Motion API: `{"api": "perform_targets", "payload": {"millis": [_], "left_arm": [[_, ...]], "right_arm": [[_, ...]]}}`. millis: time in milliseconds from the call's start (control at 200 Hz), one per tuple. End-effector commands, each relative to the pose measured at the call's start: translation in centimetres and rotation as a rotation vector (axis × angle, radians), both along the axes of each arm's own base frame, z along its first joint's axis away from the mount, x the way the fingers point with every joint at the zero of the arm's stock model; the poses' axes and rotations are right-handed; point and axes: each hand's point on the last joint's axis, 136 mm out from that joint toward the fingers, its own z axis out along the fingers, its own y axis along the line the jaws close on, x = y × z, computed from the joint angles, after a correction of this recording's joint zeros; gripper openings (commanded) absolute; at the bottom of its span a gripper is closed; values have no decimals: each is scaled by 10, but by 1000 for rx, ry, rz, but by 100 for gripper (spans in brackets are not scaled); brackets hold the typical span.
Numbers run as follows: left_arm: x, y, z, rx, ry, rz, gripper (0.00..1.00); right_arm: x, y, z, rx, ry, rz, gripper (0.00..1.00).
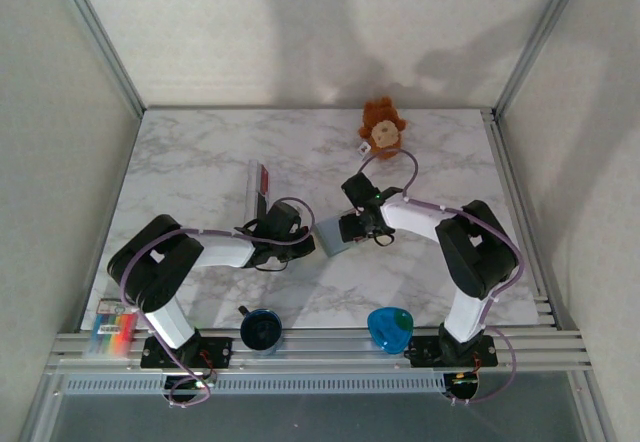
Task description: Put the credit cards into the card holder
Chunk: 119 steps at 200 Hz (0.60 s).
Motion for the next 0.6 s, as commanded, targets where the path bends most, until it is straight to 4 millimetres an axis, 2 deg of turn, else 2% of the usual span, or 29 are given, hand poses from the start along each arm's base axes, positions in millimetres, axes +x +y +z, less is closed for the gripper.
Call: {"api": "perform_targets", "payload": {"millis": [0, 110, 295, 501, 591], "left_arm": [[-15, 19, -24, 75, 63, 9, 4], [-14, 13, -17, 55, 62, -9, 4], [-5, 9, 5, 48, 14, -17, 6], [7, 7, 36, 58, -14, 3, 6], [10, 0, 49, 25, -28, -5, 7]], "right_arm": [[-14, -2, -4, 13, 55, -2, 85], [-18, 6, 3, 71, 69, -10, 85], [-26, 14, 16, 140, 107, -35, 74], [-44, 12, 32, 206, 112, -108, 75], [-41, 4, 43, 193, 52, -97, 78]]}}
